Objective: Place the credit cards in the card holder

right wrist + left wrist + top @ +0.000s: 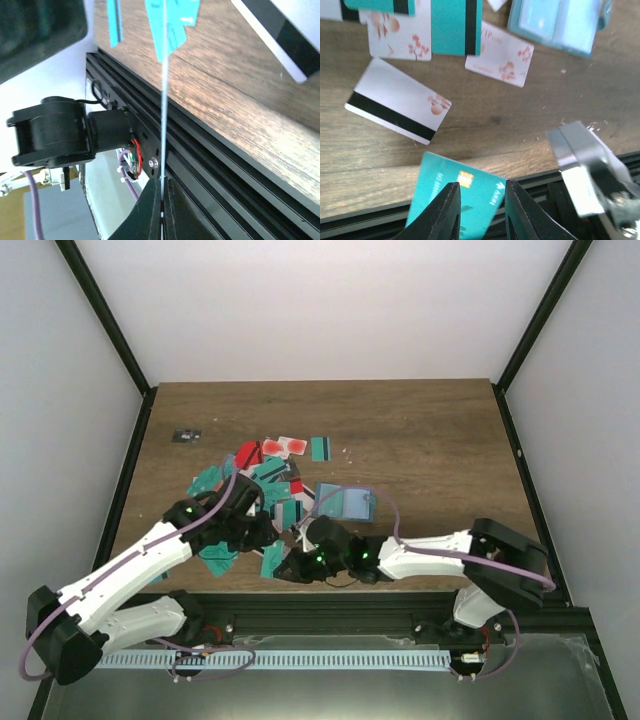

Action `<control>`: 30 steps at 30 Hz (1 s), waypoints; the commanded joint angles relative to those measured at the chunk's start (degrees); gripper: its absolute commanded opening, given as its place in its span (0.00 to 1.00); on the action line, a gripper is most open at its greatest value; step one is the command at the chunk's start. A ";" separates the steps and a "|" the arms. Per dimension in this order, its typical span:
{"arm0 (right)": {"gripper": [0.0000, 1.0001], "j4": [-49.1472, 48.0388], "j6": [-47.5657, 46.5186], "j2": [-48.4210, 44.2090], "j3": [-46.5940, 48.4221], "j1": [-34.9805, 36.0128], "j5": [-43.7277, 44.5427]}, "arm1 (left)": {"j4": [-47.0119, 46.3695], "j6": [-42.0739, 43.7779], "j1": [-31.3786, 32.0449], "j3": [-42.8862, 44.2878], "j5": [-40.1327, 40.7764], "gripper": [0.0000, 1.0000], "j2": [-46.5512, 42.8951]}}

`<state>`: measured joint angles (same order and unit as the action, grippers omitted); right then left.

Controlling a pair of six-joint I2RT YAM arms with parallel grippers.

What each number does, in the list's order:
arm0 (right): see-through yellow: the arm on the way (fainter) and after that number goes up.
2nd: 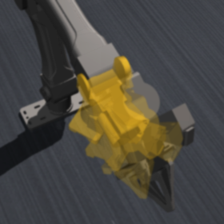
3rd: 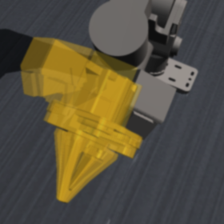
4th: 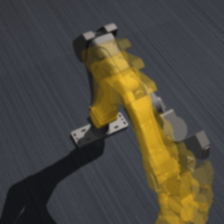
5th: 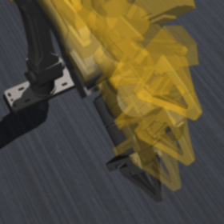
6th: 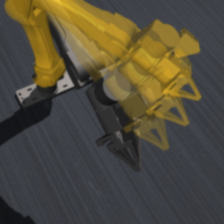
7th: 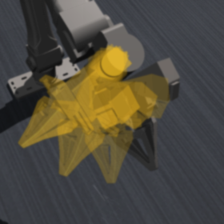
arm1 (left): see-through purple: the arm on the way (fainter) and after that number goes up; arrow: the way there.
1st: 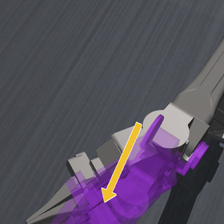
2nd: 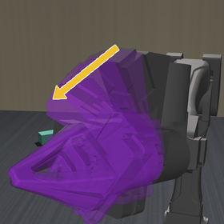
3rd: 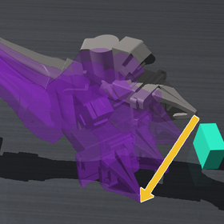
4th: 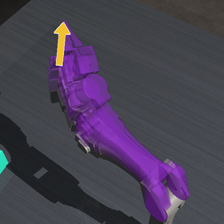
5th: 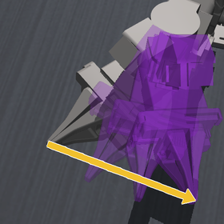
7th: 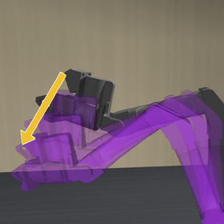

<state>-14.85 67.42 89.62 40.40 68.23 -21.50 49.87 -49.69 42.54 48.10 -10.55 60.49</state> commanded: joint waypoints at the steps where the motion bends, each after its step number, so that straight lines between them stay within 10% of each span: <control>1: 0.01 7.80 -9.87 -5.79 3.18 -2.53 1.18 | 6.03 1.32 -2.08 5.07 3.71 0.28 -2.17; 12: 0.01 20.33 -23.39 -15.97 8.22 -15.94 -4.12 | 3.24 10.71 -9.35 13.84 1.68 0.31 -1.14; 30: 0.01 17.89 -32.35 -19.76 9.69 -39.37 -38.26 | -30.96 18.21 -21.81 6.95 -35.79 0.52 3.06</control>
<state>5.91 37.15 70.63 47.99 31.75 -47.79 31.18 -32.29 21.41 57.84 -34.54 62.85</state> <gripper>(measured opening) 0.024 0.510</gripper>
